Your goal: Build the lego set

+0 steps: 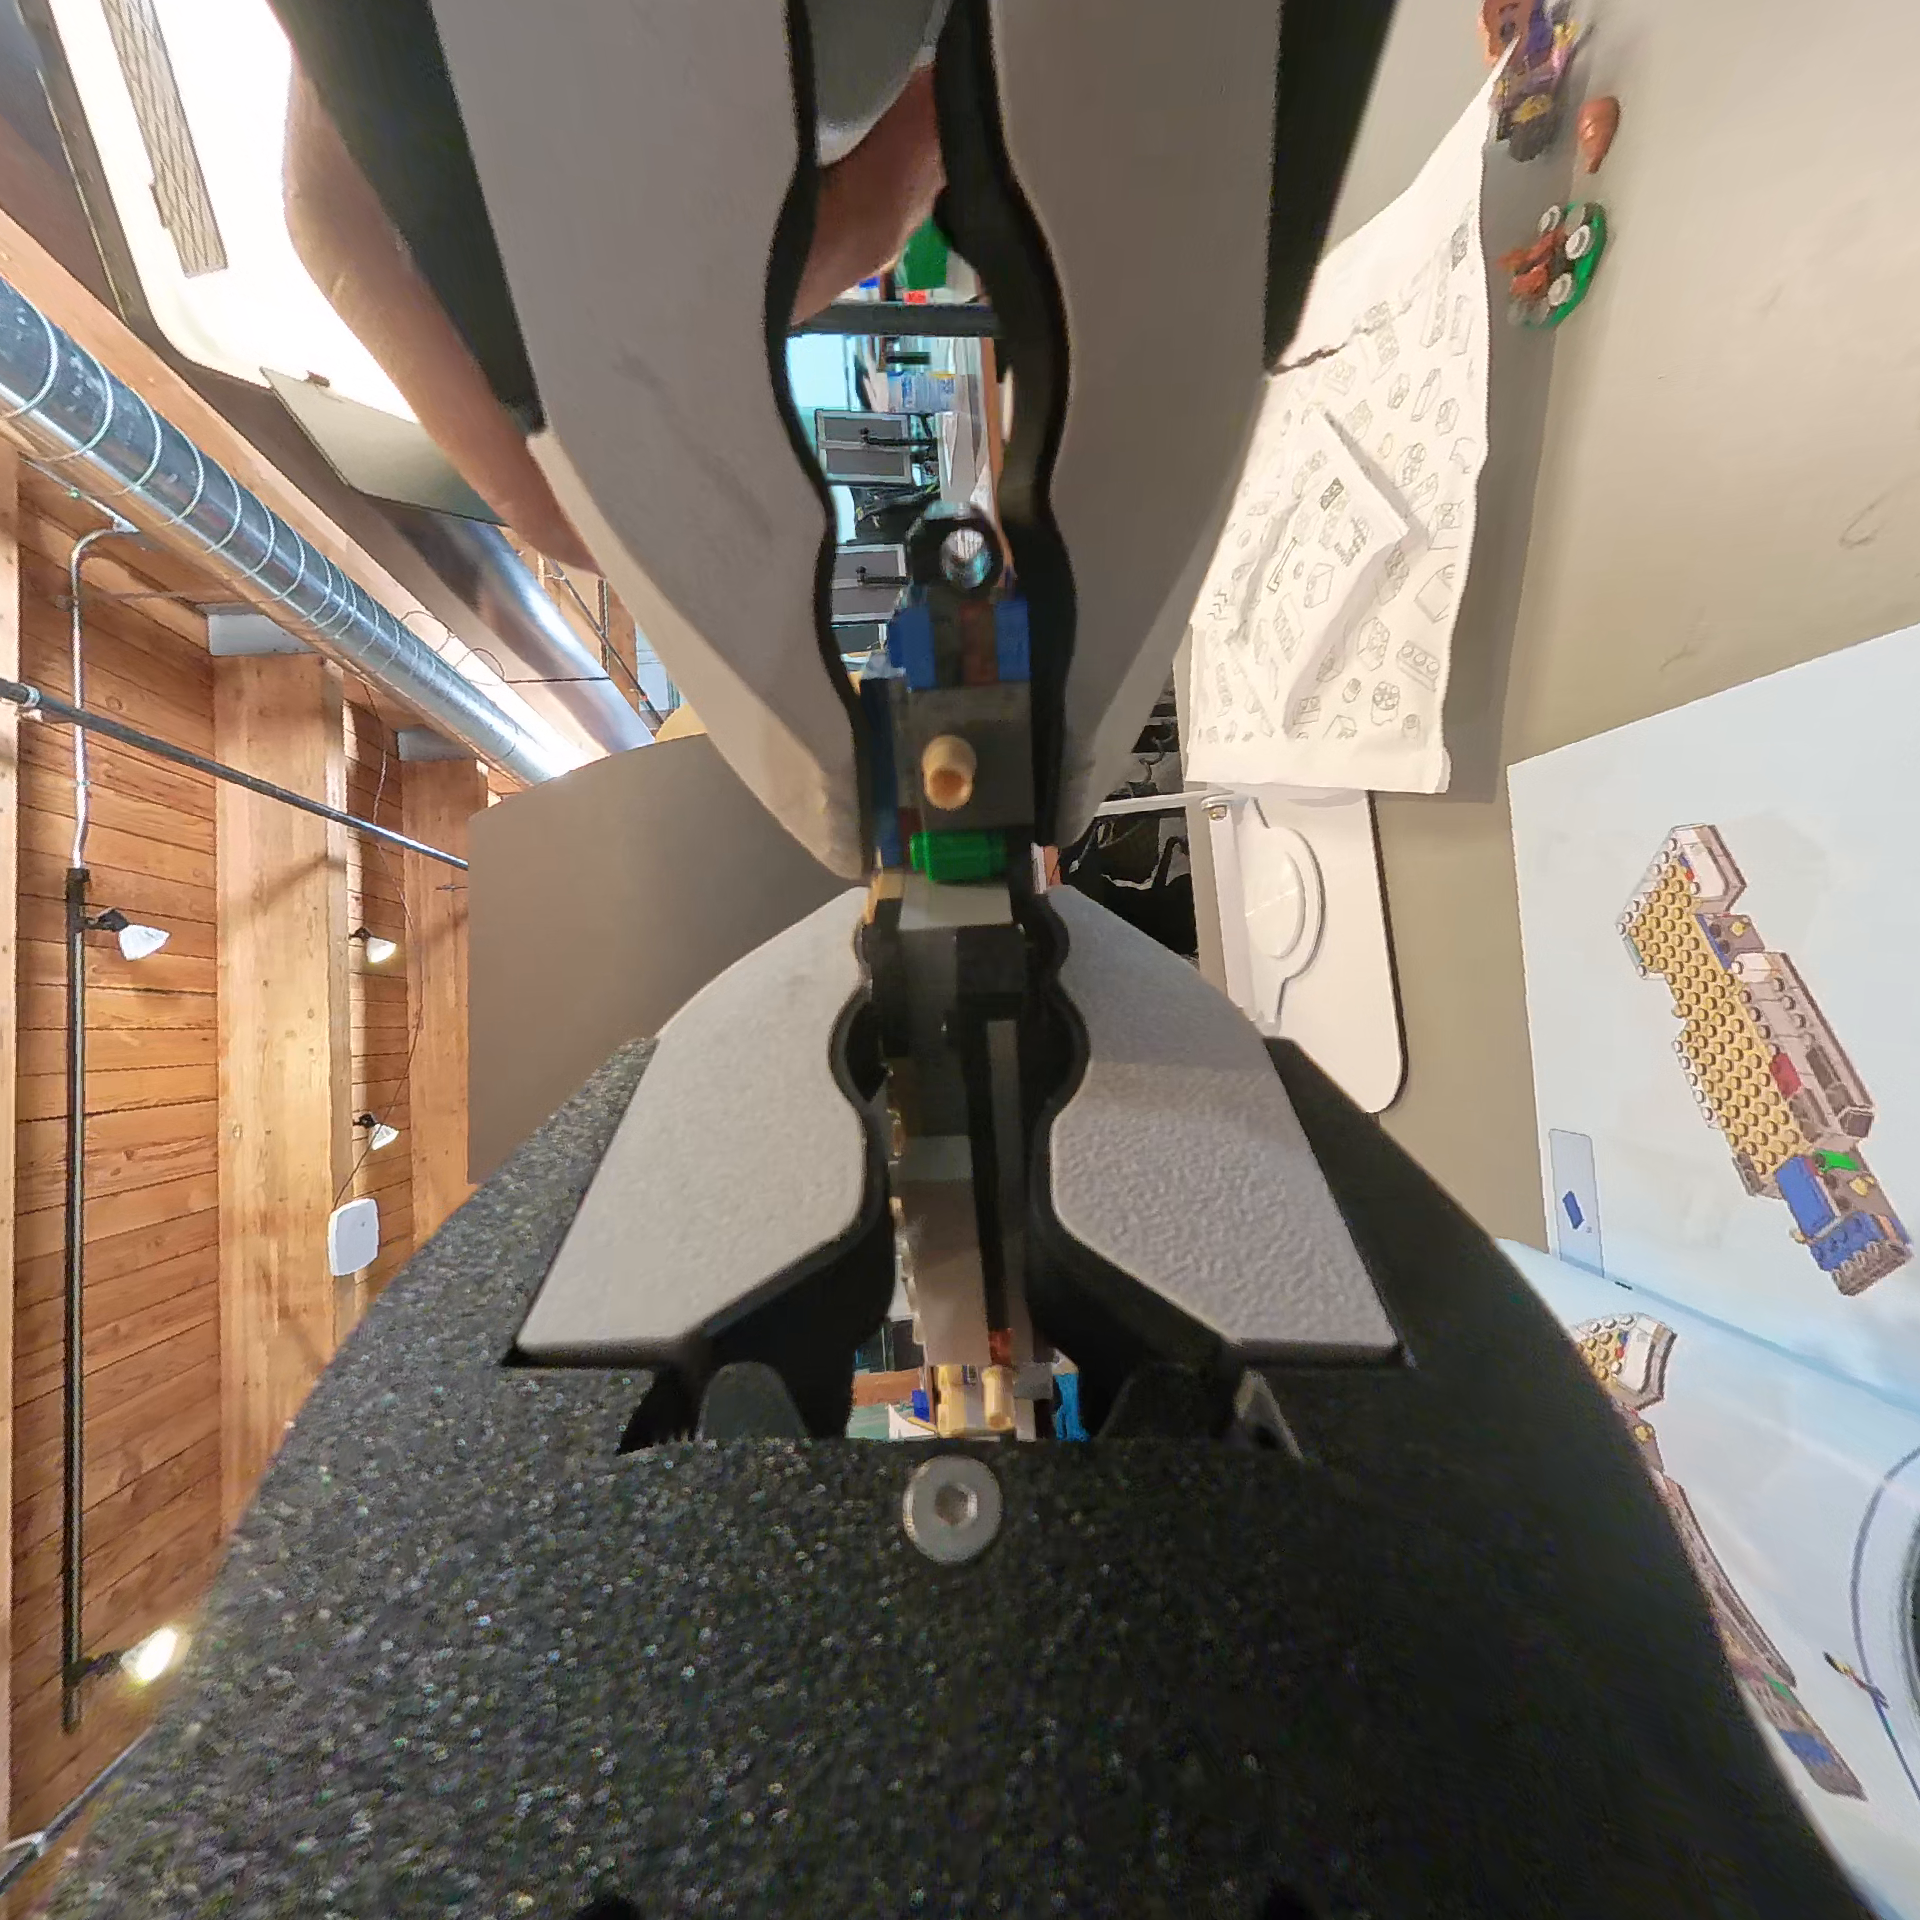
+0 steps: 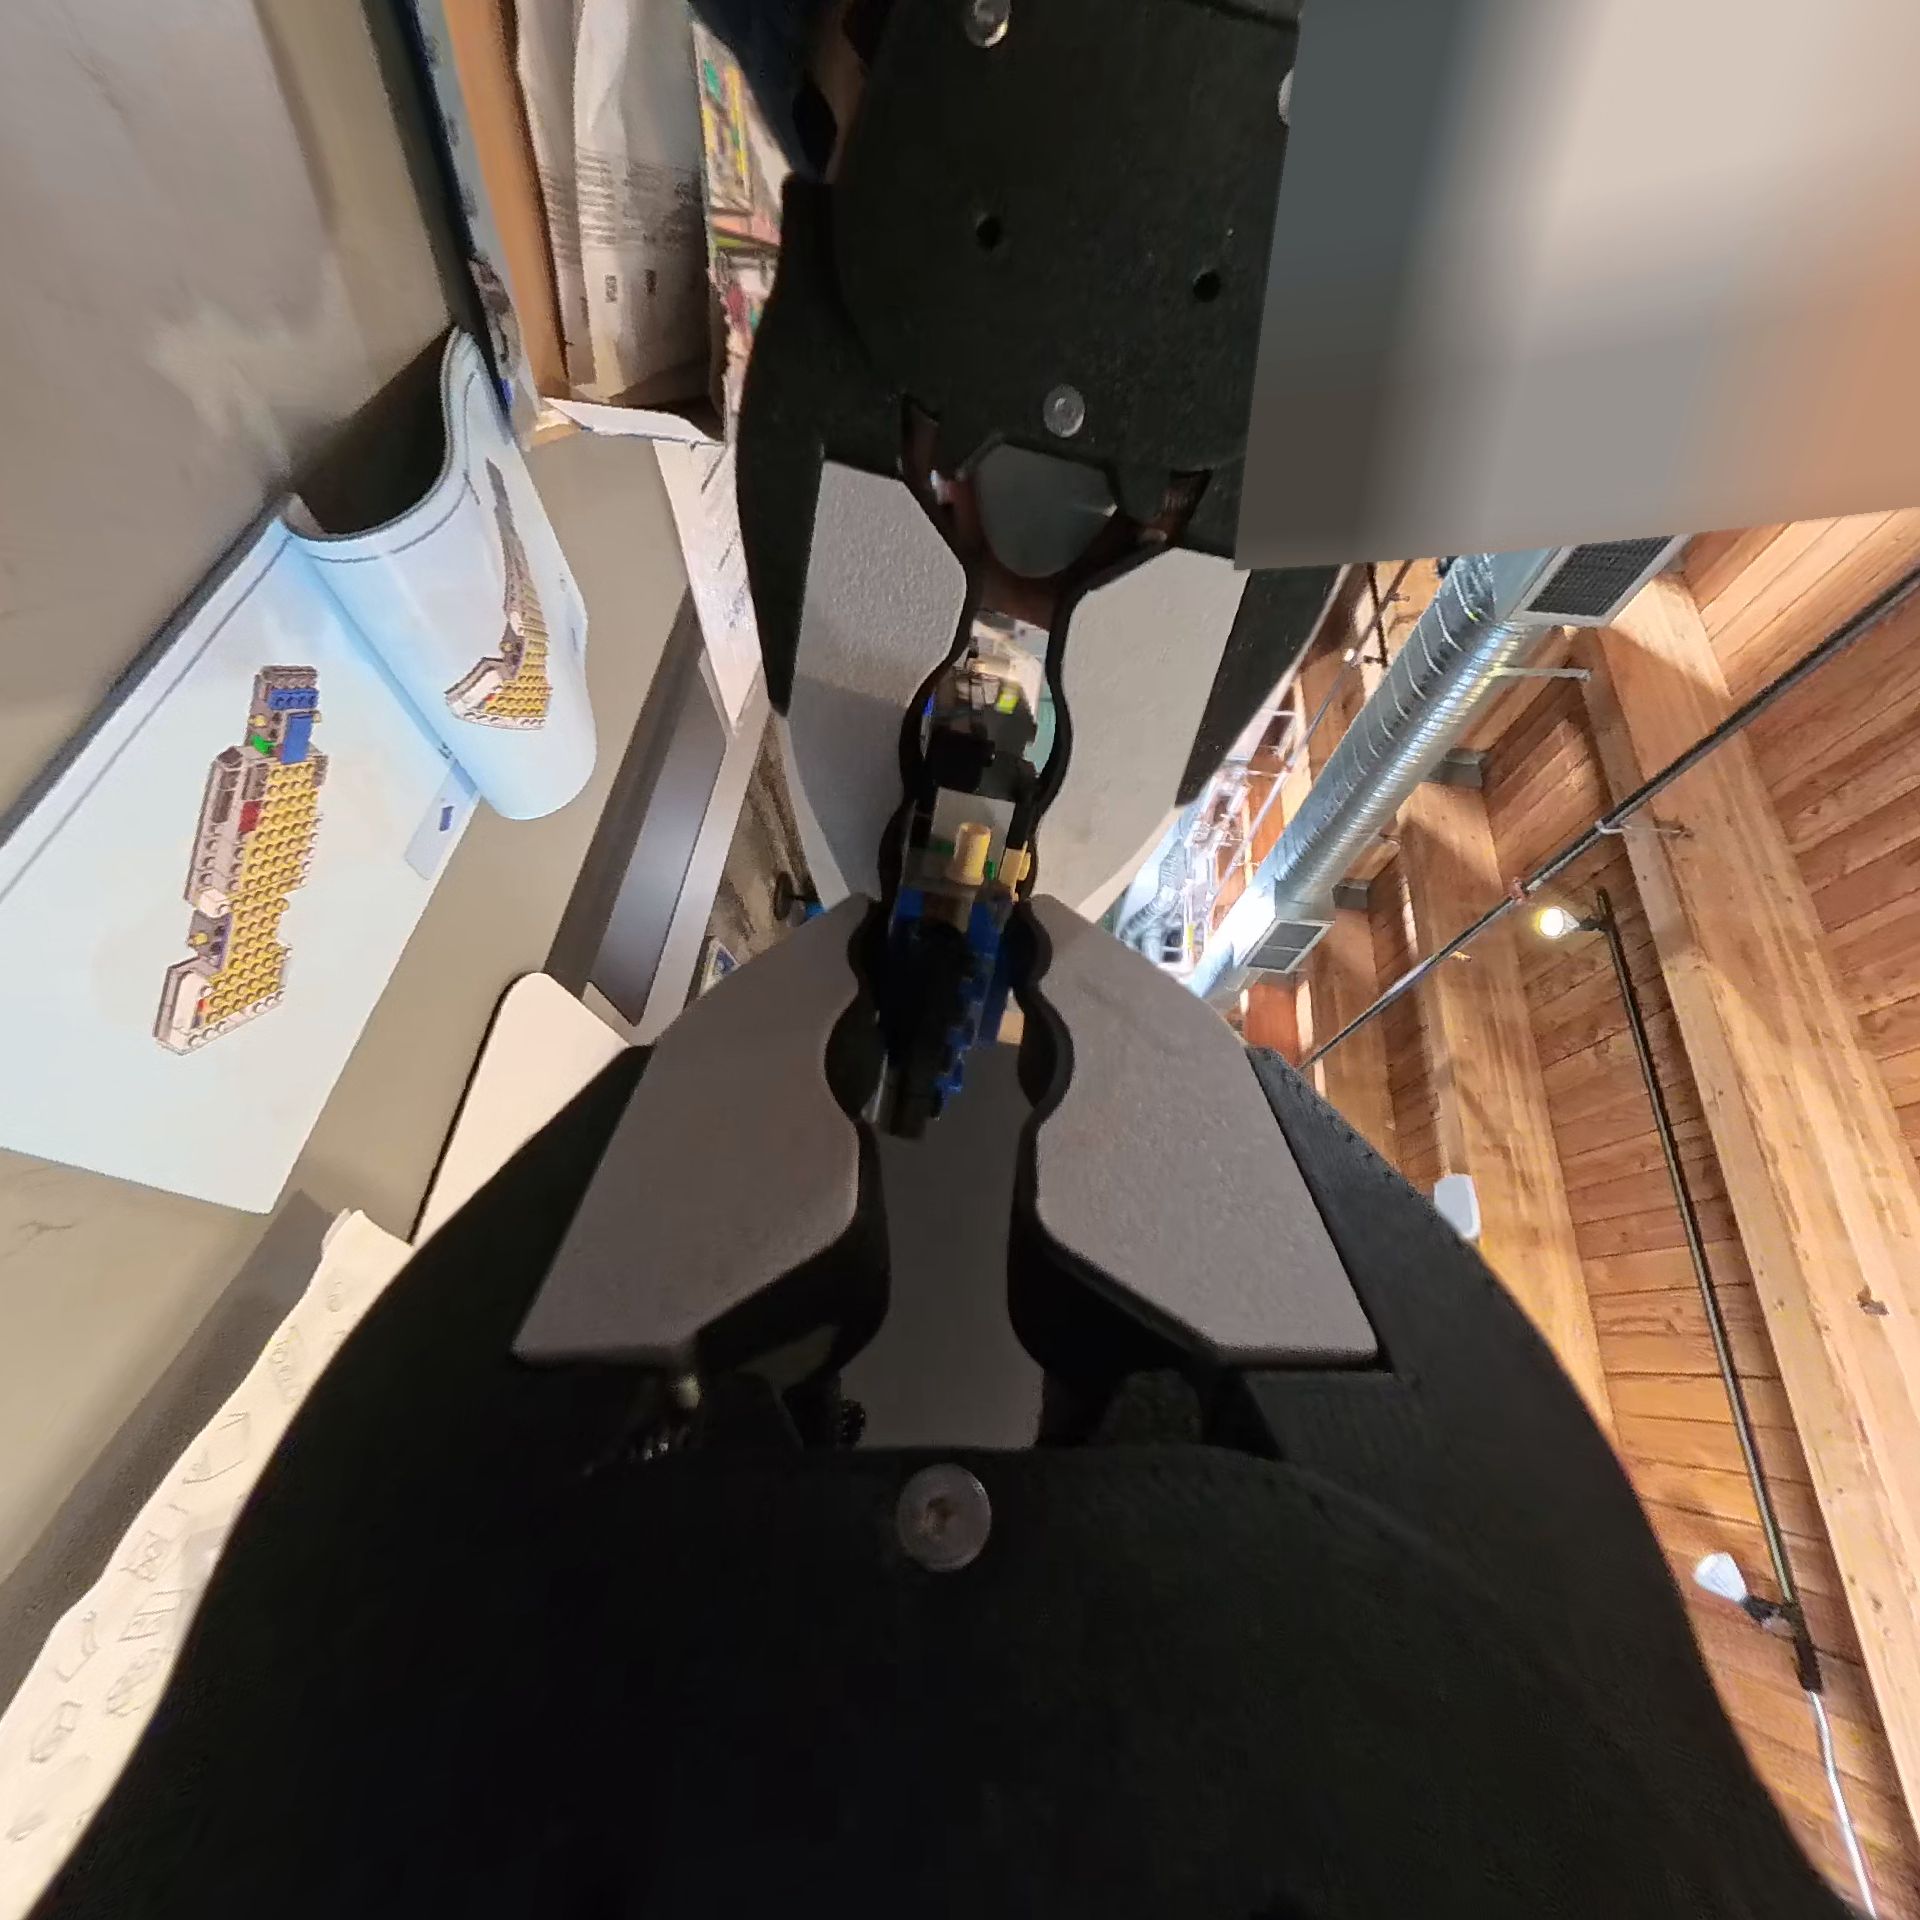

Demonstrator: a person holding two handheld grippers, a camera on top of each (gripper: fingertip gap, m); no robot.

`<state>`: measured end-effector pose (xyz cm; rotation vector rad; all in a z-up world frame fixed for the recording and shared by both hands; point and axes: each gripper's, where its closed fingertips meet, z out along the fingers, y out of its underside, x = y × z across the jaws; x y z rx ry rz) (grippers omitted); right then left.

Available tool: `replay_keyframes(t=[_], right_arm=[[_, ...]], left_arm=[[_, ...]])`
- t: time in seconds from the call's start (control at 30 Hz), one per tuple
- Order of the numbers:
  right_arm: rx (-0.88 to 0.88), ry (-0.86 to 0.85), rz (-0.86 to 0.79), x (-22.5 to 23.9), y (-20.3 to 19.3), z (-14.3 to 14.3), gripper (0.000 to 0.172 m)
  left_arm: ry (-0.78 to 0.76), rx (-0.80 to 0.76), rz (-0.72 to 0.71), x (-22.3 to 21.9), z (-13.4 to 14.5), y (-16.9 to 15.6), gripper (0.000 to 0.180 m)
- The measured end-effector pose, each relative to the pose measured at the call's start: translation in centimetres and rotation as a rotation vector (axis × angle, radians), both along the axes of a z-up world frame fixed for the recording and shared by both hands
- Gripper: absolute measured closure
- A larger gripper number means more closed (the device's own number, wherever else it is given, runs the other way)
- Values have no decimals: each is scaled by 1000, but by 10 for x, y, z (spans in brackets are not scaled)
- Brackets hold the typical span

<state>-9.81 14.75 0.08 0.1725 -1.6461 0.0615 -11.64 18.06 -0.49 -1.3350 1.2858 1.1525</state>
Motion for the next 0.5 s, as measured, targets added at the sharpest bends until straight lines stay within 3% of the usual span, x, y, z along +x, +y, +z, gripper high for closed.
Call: replay_keyframes(t=[0.23,0.5], right_arm=[[-74,22,-2,2,5,8,136],[-49,2,-34,-2,10,1,138]], left_arm=[[-10,17,34,-18,0,5,155],[-23,7,20,-17,-3,6,155]])
